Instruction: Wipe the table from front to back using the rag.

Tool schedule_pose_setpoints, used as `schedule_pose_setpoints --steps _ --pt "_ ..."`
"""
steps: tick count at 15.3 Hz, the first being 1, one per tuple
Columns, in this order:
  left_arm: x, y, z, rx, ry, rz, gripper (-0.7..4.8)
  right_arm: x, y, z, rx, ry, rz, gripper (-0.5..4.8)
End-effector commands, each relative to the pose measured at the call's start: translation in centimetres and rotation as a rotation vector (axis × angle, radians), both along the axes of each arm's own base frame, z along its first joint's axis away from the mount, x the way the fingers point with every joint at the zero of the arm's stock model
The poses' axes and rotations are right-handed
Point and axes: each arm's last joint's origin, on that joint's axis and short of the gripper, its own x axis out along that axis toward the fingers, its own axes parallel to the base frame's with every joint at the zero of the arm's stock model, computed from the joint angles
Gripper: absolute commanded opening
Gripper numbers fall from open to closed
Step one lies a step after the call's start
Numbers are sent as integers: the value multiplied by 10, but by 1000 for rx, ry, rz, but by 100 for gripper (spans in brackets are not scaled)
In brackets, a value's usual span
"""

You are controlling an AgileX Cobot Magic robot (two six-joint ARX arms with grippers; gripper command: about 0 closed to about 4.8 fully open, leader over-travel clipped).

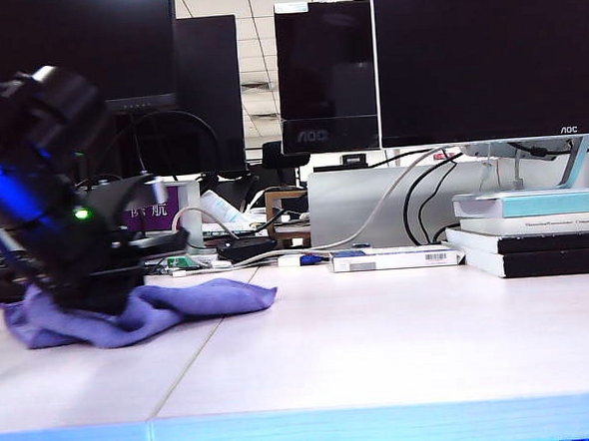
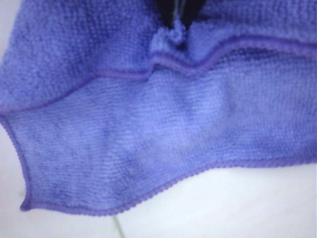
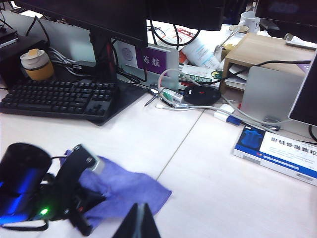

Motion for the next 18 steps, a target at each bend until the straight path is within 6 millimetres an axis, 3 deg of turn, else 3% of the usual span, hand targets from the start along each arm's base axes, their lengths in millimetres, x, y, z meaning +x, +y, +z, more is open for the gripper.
schedule_pose_setpoints --steps 1,4,8,18 --pt "-31 9 -10 37 115 -9 -6 -1 -1 3 12 -13 0 -1" --pt "-60 10 -13 39 135 -36 -6 -1 -1 3 12 -13 -1 -1" --pt "-84 7 -13 30 166 -62 -6 -1 -1 3 12 -13 0 -1" --pt "-124 28 -15 69 250 -62 -6 -1 -1 3 12 -13 0 -1"
